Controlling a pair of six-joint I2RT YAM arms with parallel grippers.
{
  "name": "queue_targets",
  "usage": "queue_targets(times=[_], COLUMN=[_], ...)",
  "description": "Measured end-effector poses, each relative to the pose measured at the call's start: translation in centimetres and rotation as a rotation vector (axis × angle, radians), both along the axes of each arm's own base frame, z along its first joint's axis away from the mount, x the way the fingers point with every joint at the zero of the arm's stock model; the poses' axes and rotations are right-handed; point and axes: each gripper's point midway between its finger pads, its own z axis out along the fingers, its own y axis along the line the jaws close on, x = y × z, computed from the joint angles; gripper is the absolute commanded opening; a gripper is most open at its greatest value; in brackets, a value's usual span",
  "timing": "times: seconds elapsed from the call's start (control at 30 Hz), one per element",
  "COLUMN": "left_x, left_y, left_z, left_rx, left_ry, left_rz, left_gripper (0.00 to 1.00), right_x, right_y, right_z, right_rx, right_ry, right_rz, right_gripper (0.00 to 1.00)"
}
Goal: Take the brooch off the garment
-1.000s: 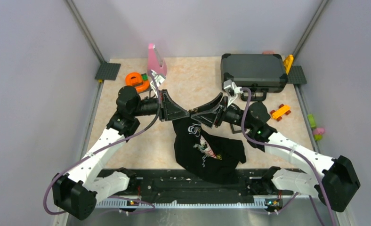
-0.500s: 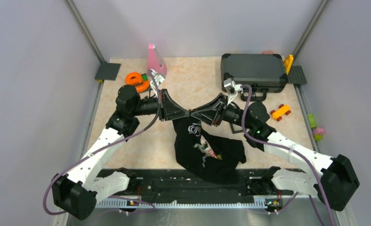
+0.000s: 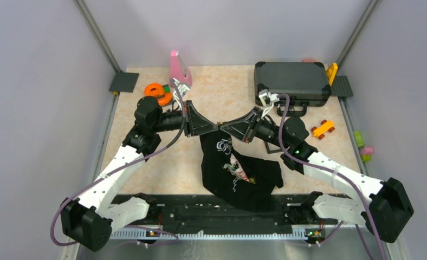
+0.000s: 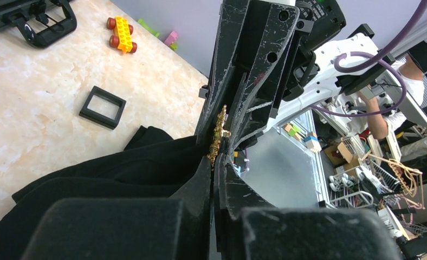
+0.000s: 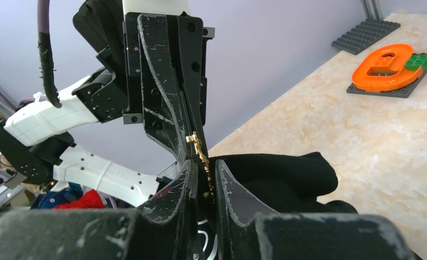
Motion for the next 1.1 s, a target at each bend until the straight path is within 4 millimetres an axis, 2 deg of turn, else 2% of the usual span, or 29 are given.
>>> queue_targets(times=[0.2, 0.4, 0.5, 0.7, 0.73, 0.9, 1.1], left_x=[0.3, 0.4, 0.3, 0.0, 0.0, 0.1, 0.2], left_y=[0.0, 0.2, 0.3, 0.2, 0.2, 0.2, 0.1], left_z=[0.0, -0.3, -0.5, -0.5, -0.6, -0.8, -0.6], left_rx=[0.000, 0.009, 0.016, 0.022, 0.025, 0.031, 0.037], left_ry=[0.000, -0.001, 0.005, 0.002, 0.000, -0.002, -0.020], left_rz=[0.014, 0.017, 0.011, -0.003, -0.003, 0.000, 0.005], left_gripper=[0.00, 0.00, 0.00, 0.00, 0.00, 0.00, 0.00], right_x=[0.1, -0.1, -0.3, -1.3, -1.5, -2.2, -2.0], right_y=[0.1, 0.7, 0.7, 0.8, 0.8, 0.6, -0.5], right_z=[-0.1, -0.3, -0.5, -0.5, -0.5, -0.1, 0.4], right_rx=[-0.005, -0.052, -0.063, -0.070, -0.072, -0.067, -0.050], right_ry=[-0.010, -0.047, -0.057, -0.084, -0.092, -0.111, -0.123], right_rz=[0.005, 0.058, 0.073, 0.126, 0.138, 0.166, 0.122], right_gripper=[0.08, 0.10, 0.19, 0.48, 0.50, 0.56, 0.56])
